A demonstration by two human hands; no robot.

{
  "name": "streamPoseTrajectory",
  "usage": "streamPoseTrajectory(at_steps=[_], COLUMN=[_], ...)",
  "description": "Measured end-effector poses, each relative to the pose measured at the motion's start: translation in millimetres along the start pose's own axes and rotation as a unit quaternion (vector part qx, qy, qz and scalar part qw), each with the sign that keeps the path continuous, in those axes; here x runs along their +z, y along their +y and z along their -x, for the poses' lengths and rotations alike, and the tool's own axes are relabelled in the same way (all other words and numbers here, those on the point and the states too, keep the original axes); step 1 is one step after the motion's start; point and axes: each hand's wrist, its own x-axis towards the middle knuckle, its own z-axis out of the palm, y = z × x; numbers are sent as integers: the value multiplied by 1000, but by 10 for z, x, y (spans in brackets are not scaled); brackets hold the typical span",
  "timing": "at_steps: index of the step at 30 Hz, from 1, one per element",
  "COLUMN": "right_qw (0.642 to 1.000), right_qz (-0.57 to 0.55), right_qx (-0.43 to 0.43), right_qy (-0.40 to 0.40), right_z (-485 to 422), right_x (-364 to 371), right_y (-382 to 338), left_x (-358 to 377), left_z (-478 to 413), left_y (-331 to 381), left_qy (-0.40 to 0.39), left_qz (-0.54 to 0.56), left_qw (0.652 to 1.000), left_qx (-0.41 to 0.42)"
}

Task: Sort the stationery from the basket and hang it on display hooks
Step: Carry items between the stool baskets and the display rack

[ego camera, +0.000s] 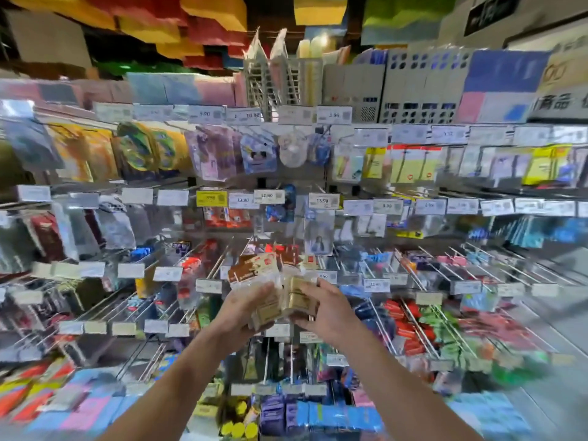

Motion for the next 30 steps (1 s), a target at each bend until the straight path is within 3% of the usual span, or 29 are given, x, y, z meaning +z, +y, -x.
streamPoseTrajectory(at_steps=[8, 15, 22, 30], right_qw=[988, 991, 977, 924], right_qz=[-55, 60, 147, 155], right_qx=[27, -6, -145, -350], right_qy=[138, 121, 57, -7], right_z=[-472, -1318, -2338, -2877], right_x=[-1358, -2058, -2249, -2172], right_y=[115, 689, 1484, 1688], left_x=[382, 292, 125, 227], left_z=[-883, -1713, -2131, -2009], left_y=[-338, -734, -1272, -1671], left_qy=[3, -48, -71, -101], left_qz=[15, -58, -88, -58], left_qw=[998, 995, 991, 956], left_qx=[-66, -61, 67, 271])
